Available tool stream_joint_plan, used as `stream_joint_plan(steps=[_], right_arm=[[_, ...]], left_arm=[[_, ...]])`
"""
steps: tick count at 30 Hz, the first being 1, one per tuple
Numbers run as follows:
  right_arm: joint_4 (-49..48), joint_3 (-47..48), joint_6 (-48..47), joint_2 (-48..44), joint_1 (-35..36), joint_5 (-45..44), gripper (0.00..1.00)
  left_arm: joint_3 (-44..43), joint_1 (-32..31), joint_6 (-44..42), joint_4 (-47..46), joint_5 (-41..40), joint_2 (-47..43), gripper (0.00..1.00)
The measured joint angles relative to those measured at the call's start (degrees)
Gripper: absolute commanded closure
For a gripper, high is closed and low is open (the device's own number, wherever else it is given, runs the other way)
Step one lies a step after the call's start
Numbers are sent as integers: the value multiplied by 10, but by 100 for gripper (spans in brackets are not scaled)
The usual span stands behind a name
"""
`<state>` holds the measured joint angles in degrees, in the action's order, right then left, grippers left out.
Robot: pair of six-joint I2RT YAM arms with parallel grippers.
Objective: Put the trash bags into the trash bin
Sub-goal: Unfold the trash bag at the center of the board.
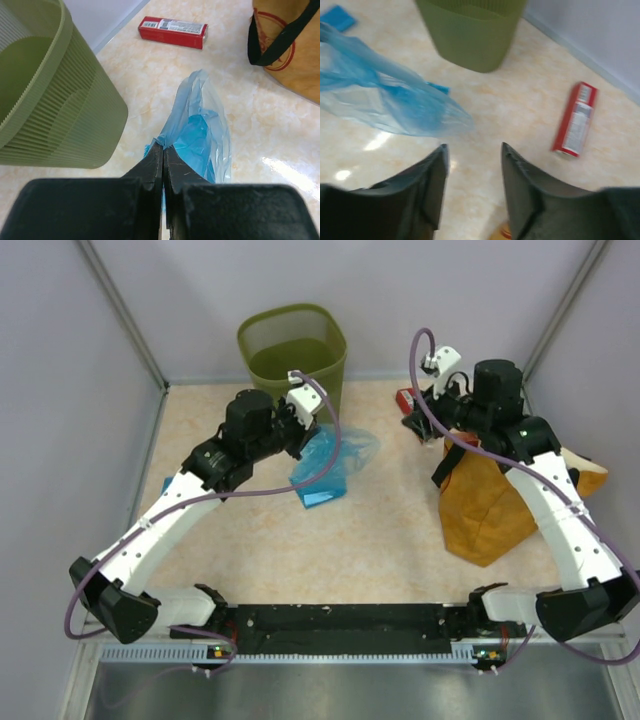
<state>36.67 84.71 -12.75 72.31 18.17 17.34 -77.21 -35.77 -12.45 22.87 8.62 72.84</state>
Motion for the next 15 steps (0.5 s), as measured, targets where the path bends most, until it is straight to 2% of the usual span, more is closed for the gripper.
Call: stream_joint_plan(steps=[3,7,12,15], right_arm=[[4,0,1,9,0,98,28],[1,-1,-10,35,13,188,15],[-10,-19,-35,63,71,204,12],[-21,-18,-42,81,95,207,15]], left_arm=[[-12,0,-6,2,27,0,100],[-22,0,-9,3,68,0,100],[-23,0,-10,4,113,0,100],[-23,0,-10,5,137,0,100]])
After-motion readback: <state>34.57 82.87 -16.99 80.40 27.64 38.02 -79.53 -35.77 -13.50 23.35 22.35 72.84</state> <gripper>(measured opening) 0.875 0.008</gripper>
